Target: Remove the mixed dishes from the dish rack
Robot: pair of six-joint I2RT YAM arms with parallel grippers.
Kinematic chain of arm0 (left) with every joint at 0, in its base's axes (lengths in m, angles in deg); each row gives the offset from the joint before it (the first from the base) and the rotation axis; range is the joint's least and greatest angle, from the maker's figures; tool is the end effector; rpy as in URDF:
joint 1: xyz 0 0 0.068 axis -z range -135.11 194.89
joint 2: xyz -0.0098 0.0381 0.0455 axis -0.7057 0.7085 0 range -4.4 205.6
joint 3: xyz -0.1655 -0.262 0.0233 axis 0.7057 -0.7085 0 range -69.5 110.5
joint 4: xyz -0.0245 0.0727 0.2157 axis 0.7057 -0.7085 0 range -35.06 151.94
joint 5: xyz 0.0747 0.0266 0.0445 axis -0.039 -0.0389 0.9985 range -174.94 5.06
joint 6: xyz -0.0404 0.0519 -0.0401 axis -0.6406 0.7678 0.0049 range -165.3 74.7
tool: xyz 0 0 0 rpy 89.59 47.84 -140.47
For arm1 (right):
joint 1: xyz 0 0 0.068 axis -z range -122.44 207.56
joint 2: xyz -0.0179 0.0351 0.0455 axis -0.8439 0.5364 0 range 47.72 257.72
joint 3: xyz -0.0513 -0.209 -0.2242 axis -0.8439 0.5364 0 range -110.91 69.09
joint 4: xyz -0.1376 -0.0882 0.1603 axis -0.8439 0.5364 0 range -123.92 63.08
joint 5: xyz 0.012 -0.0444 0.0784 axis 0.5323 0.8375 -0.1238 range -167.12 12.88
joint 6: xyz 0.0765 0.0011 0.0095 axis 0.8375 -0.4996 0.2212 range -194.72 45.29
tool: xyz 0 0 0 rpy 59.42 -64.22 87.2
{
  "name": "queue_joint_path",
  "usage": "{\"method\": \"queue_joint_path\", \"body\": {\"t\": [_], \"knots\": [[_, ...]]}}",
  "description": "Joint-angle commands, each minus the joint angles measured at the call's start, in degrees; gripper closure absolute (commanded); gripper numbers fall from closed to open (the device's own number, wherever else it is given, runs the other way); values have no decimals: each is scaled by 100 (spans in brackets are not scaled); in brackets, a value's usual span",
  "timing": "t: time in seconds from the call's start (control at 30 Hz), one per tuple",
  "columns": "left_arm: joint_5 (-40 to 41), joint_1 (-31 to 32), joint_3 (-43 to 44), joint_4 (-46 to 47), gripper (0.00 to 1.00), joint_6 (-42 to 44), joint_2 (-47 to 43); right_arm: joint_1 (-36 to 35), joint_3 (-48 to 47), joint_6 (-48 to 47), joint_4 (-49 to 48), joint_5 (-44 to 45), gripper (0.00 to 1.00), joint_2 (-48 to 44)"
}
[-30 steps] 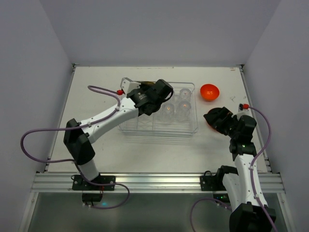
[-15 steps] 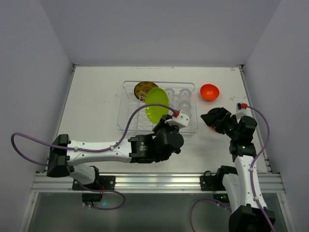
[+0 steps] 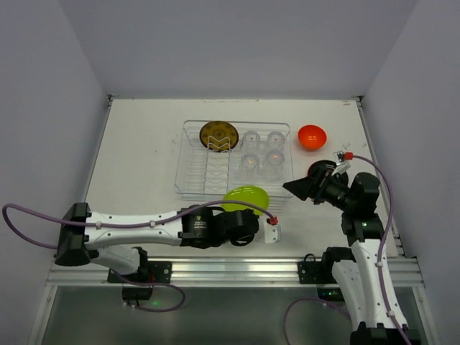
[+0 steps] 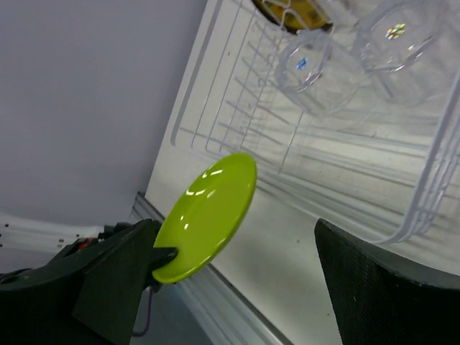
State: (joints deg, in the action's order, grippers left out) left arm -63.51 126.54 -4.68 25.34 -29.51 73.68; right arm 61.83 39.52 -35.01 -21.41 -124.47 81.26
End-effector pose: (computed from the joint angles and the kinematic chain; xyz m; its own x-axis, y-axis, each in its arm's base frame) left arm 0.0618 -0.2563 0.3171 0.1346 0.8281 -0.5442 0.8836 0.1483 0.4442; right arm 0.0979 0.0411 0.2927 -0.6348 0.4814 -0.6044 -0.3216 0.5467 0.7731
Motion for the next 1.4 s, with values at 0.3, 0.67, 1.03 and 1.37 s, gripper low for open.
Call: {"method": "queue_joint_path", "body": {"t": [0.3,0.67,1.03,1.37], "knots": [[1011,851,-399,-94,100,908,49,-2288,-112,317,999,1140,14,-111],[1979,1415,-838,486,100,1364,-4,-3732,275,1039,14,2088,27,496],[2480,1574,-1375,1427,100,1752,-162,-3873,224,899,488,2941,34,435],[2621,1706,-1577,1972,100,1989,-364,-3873,265,880,414,2701,48,302]]}}
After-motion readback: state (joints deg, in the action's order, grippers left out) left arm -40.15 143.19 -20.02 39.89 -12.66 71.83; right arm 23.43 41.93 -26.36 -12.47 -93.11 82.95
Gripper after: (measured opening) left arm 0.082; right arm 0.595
